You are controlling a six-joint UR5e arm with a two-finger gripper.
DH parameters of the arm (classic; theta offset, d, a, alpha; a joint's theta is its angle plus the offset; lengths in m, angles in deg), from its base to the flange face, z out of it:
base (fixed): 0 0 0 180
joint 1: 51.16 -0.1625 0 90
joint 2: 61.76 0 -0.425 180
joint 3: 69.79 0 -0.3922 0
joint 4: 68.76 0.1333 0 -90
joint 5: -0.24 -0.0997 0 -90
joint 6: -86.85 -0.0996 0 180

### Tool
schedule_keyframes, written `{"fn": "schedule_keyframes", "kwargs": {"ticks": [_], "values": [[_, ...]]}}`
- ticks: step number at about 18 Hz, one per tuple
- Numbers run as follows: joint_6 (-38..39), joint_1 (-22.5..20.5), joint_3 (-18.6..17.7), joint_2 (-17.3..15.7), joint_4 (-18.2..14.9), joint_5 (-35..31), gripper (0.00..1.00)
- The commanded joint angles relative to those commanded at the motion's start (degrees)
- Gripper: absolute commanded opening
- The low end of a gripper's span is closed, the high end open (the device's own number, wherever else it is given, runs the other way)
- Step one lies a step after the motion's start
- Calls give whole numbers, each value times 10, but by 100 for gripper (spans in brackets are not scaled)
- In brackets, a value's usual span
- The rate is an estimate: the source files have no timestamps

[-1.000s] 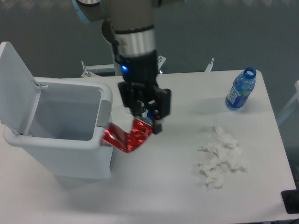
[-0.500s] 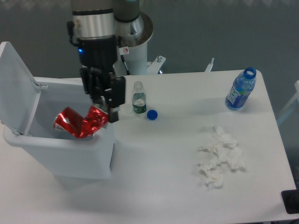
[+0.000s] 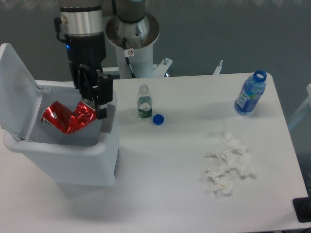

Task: Place the cans in the trash can

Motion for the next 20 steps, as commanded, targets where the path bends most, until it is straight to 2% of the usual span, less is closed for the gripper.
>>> {"fn": "schedule_keyframes", "kwargs": {"ticks": [12,16,18,19,20], "values": [[0,24,-6,9,-15,4,58],[-1,24,-6,10,-15,4,63],[-1,26,-6,10,-15,4,76],[-1,26,-6,11,-15,5,80],[-1,26,-5,11,-14,5,92]]}}
